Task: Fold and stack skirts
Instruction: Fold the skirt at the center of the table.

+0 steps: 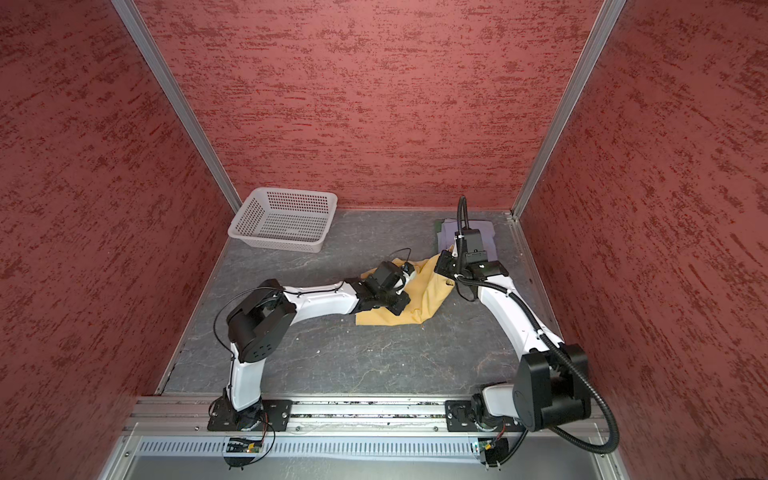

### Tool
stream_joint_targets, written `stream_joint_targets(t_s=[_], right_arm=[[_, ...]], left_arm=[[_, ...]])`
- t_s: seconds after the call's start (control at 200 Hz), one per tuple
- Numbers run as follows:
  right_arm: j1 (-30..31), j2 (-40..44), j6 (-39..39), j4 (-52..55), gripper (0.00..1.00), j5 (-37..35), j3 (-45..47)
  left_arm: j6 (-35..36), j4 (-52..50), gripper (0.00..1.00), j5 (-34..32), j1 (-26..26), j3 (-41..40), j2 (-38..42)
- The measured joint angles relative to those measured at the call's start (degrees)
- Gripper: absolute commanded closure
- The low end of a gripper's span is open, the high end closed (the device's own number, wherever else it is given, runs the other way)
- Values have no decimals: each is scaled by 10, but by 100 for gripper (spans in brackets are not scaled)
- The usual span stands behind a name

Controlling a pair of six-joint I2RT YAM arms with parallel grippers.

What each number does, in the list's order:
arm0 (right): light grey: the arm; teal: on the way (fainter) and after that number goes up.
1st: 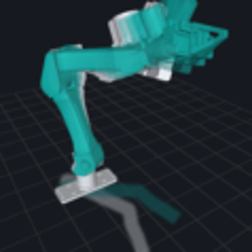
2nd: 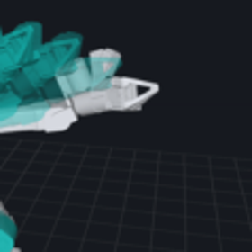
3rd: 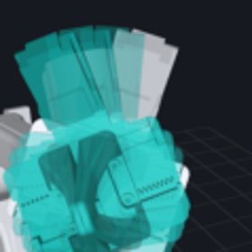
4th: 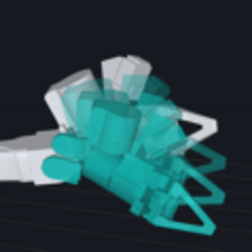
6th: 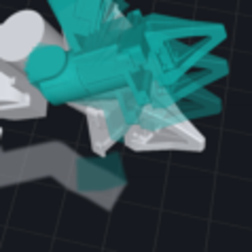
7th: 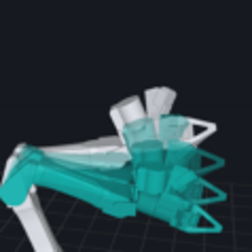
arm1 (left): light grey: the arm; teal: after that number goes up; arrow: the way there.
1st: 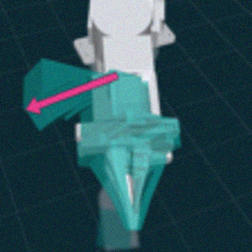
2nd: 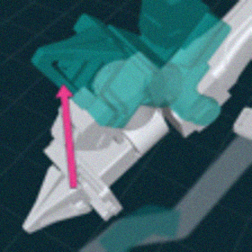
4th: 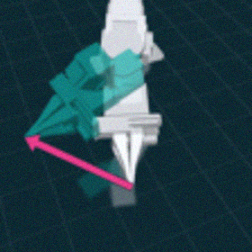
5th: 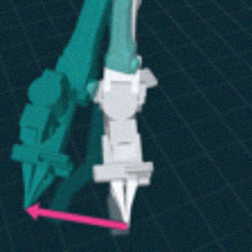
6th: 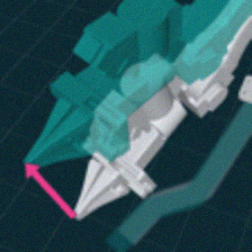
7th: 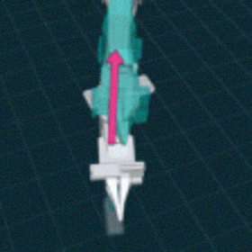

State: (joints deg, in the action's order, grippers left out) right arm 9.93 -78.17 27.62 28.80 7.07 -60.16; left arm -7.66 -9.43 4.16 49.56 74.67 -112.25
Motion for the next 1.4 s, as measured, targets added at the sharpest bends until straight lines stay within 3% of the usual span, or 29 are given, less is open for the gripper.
stream_joint_targets(t_s=[0.22,0.406,0.696,1.027,1.398], right_arm=[[1,-18,-14,7,100,-14,-29],[13,-21,-21,10,100,-21,-42],[79,-48,-6,9,100,-22,-61],[162,-119,61,-75,100,9,-69],[167,-176,110,-191,100,28,-64]], left_arm=[[0,17,73,-6,-47,-63,75],[5,31,76,-28,-52,-126,38],[0,92,77,-45,-51,-123,5],[0,132,76,-40,-52,-138,3],[-7,149,74,4,-77,-184,50]])
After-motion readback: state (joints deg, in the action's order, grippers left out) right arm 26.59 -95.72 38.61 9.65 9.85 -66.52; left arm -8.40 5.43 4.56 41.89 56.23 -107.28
